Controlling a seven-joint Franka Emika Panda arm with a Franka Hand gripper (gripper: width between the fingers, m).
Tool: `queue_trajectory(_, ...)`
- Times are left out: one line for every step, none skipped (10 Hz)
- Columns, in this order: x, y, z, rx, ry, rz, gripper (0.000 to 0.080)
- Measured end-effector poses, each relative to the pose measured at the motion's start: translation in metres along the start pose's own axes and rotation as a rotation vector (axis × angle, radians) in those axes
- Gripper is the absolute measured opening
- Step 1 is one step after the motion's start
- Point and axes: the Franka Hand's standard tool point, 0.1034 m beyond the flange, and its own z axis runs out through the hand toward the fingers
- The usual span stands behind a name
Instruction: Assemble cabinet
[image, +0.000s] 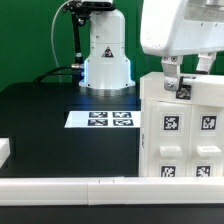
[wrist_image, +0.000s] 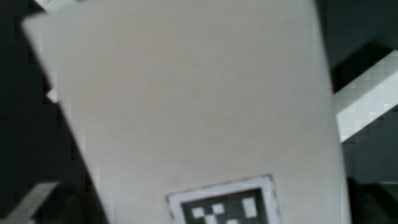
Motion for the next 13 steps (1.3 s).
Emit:
queue_trajectory(0.0,-0.0001,0.0001,0.001,0.0,0.081,0.0547)
queue_trajectory(0.0,0.0,0.0,0.001,0.0,0.176,0.0552)
queue_trajectory(-0.0001,0.0001,0.0001,0.001,0.0,0.291,0.0552)
queue_trajectory(0.0,-0.0005,0.0004,0.0,-0.002,0.408,0.0552)
queue_trajectory(0.0,-0.0009,0.0005,-0.004,-0.006,0.578,0.0552)
queue_trajectory(-0.0003,-0.0004,0.0007,-0.003,-0.006,0.739,0.0552)
queue_trajectory(0.0006,-0.0006,0.0006,-0.001,-0.004,0.905,0.0552)
queue_trajectory(0.0019,-0.0005,0.0006,0.008,-0.001,1.031,0.0553)
queue_trajectory(0.002,0.0007,-0.0001,0.007,0.001,1.073,0.0553)
queue_trajectory(0.0023,0.0002,0.0,0.008,0.001,1.148,0.0553)
queue_trajectory(0.0024,0.0001,-0.0001,0.008,0.0,1.261,0.0553)
queue_trajectory(0.001,-0.0013,0.0004,0.009,-0.003,1.375,0.0553)
queue_trajectory(-0.0009,-0.0031,0.0002,0.009,-0.003,1.53,0.0553)
